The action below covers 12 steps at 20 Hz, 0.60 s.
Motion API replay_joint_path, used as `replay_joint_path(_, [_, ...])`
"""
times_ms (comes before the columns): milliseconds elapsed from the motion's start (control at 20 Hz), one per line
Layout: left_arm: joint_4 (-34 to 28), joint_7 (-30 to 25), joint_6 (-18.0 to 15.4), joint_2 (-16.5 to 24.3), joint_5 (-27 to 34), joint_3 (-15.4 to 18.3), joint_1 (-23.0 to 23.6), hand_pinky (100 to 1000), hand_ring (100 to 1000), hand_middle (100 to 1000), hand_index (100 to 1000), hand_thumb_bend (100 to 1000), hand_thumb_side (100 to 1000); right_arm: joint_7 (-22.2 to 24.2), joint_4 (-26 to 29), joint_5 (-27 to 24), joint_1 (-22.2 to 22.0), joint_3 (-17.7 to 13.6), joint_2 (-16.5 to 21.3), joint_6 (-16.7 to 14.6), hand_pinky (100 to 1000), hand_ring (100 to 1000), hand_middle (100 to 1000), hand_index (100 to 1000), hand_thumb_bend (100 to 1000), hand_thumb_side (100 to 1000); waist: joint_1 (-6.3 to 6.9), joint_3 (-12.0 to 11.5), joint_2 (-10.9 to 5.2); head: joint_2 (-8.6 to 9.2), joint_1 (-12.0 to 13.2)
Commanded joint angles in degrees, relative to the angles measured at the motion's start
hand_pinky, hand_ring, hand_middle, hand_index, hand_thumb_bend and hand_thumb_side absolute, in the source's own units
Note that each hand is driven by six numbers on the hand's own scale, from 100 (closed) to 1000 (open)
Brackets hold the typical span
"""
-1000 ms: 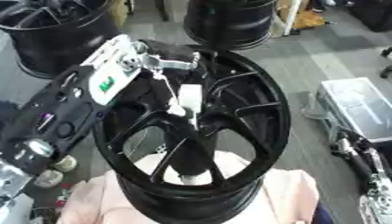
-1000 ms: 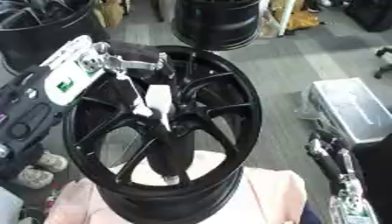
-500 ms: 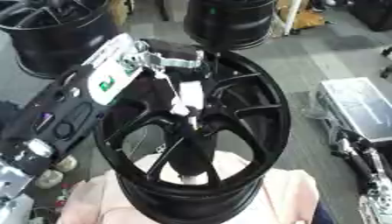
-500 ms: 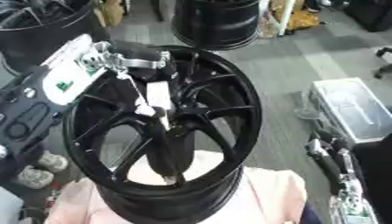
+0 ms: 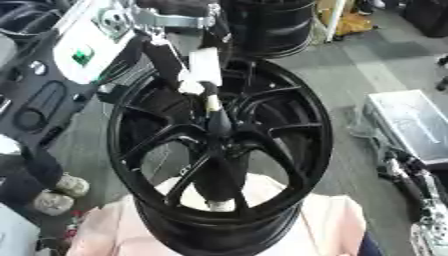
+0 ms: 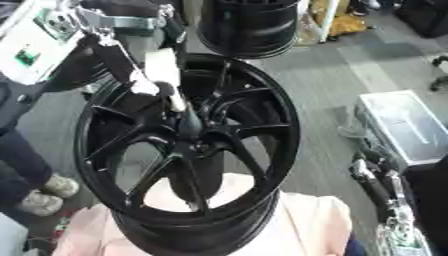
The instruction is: Pull the pin out of the wheel hub.
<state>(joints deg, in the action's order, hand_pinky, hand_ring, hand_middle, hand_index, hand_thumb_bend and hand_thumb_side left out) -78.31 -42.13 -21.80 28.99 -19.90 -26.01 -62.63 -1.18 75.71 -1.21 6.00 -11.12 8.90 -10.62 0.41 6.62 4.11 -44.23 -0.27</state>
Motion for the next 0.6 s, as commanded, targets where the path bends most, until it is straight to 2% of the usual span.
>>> replay_joint_path(50, [-2.5, 0.5, -2.8, 7.6, 1.5, 4.2, -1.1, 602, 421, 392, 587, 261, 112, -0.6, 0.4, 0.4, 0.2, -0.7, 1.7, 0.0, 660, 624, 760, 790, 152, 462, 0.12, -0.5, -1.34, 0.11, -0.8])
replay_joint_path(150, [-3.4, 2.7, -1.9, 11.7, 1.6, 5.7, 1.0, 602, 421, 393, 588, 263, 114, -0.8, 0.4, 0.3, 0.1, -0.9, 1.8, 0.0, 660, 624, 760, 790, 152, 462, 0.27, -1.1, -1.39, 0.11, -1.1])
replay_joint_path(200, [-3.7, 3.6, -1.3, 13.8, 1.3, 6.5, 2.8, 606, 430, 407, 602, 306, 159, -1.0, 0.4, 0.3, 0.1, -1.0, 1.9, -0.1, 660, 624, 759, 790, 153, 461, 0.28, -1.5, -1.36, 0.11, -1.3])
replay_joint_path(350, [-4.5, 5.7, 0.3, 19.2, -0.6, 8.9, 10.1, 609, 442, 421, 618, 322, 182, -1.2, 0.5, 0.3, 0.1, -1.3, 1.8, -0.1, 660, 624, 760, 790, 154, 460, 0.22, -2.1, -1.19, 0.11, -1.7])
replay_joint_path(600, [-1.0, 7.7, 4.6, 23.1, -4.4, 14.4, 23.8, 610, 453, 438, 639, 336, 243, -1.5, 0.6, 0.1, 0.2, -1.6, 1.5, -0.1, 660, 624, 759, 790, 156, 459, -0.12, -2.7, -0.76, 0.11, -2.1])
